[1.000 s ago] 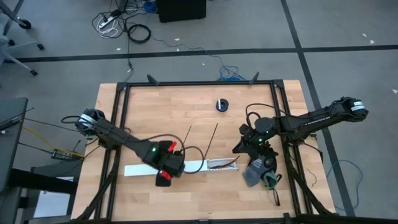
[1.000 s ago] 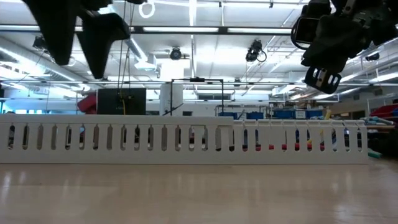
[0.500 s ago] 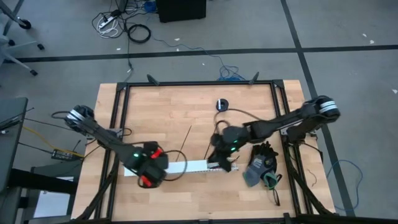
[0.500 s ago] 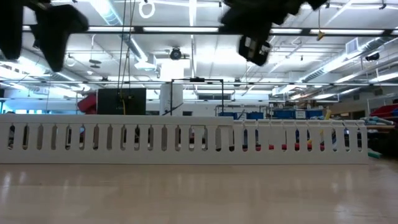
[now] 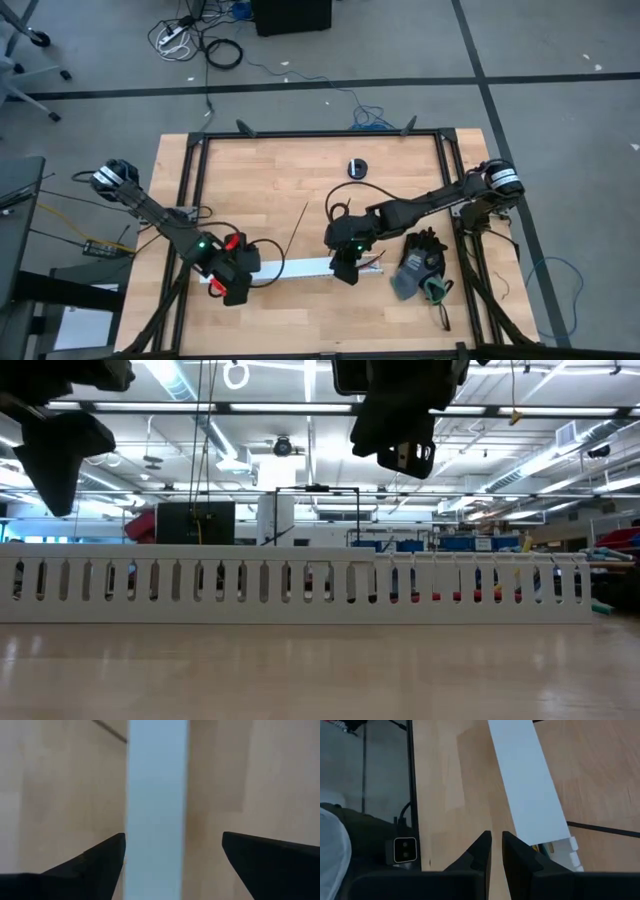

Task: Ziptie cables
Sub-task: Close the white cable duct

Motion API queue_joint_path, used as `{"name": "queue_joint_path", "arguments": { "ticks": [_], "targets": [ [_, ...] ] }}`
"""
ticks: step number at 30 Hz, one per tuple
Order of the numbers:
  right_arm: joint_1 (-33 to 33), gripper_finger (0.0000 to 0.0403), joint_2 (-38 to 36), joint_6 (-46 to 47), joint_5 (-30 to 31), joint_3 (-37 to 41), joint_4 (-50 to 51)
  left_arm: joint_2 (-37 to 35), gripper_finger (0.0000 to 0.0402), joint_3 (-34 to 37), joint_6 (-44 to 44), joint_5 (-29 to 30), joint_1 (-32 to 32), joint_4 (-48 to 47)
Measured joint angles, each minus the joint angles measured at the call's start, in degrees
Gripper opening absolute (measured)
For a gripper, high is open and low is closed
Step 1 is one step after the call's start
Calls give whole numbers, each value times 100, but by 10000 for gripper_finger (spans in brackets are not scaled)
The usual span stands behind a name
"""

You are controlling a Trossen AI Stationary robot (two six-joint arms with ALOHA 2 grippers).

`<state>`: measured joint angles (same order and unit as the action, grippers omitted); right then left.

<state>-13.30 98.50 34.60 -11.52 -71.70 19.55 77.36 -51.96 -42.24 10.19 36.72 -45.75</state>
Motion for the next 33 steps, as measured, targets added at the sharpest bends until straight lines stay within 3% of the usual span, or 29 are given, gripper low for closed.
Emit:
{"name": "queue_joint_path", "arguments": {
  "ticks": [14,33],
  "targets": [
    [-205,41,0,181,301,2,249,160,328,164,211,317,-36,734],
    [-390,41,0,179,439,4,352,864,328,166,273,262,-174,765]
  ]
}}
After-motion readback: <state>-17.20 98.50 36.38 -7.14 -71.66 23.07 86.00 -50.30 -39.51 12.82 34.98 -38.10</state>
